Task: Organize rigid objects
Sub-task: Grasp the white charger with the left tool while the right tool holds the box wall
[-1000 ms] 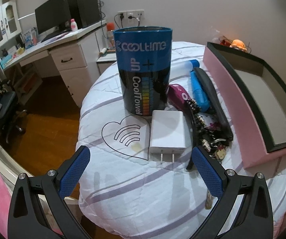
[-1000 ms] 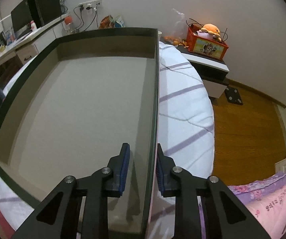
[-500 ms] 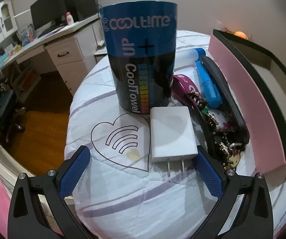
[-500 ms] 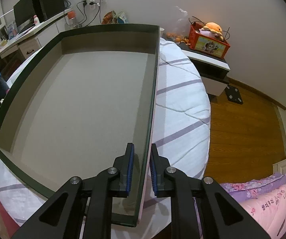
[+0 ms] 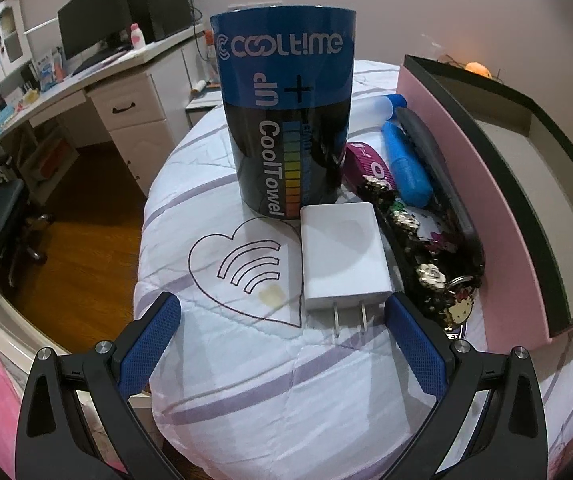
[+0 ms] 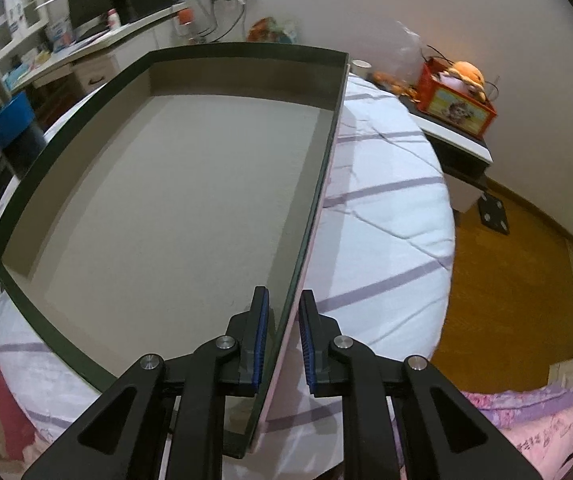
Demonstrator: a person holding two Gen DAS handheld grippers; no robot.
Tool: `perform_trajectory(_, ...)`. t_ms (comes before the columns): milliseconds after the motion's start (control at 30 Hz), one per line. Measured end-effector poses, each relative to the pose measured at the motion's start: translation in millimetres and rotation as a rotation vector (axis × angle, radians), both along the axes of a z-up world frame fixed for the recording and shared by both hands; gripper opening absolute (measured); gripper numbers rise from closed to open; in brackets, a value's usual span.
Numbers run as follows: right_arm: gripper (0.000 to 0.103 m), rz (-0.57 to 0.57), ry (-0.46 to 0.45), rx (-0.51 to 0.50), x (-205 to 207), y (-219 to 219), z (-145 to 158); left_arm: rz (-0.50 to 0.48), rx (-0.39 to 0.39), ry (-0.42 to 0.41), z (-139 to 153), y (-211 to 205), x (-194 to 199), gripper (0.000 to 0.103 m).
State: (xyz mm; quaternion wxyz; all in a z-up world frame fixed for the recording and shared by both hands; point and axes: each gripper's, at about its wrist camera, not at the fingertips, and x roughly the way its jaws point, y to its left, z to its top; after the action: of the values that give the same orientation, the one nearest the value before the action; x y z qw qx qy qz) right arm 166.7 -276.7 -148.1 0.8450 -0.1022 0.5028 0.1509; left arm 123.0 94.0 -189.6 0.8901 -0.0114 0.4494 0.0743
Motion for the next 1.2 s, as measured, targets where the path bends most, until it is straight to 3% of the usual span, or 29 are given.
perform_trajectory(300, 0.015, -0.003, 0.002, 0.003, -5.5, -0.3, -0.6, -0.022, 0.021, -0.048, 1.8, -1.8, 3.1, 0.103)
perform_trajectory(633, 0.016, -0.016, 0.003, 0.036, -5.1, -2.8, -2.6, 0.017, -0.035, -0.057, -5.6, 6.8, 15.0, 0.098)
perform_trajectory(733, 0.017, -0.016, 0.003, 0.048, -5.1, -4.5, -3.0, -0.002, -0.039, -0.065, -4.8, 4.7, 14.5, 0.089)
perform_trajectory(867, 0.018, -0.017, 0.002, 0.054, -6.0, -4.0, -3.4, -0.054, -0.044, -0.080, -1.9, -3.7, 11.1, 0.063)
perform_trajectory(1033, 0.018, -0.021, 0.002, 0.060, -6.5, -4.4, -3.5, -0.085, -0.074, -0.070, 1.1, -6.5, 6.4, 0.049)
perform_trajectory(1200, 0.018, -0.022, 0.003, 0.068, -6.0, -4.9, -3.7, -0.100, -0.130, -0.065, 3.6, 2.4, -1.4, 0.041)
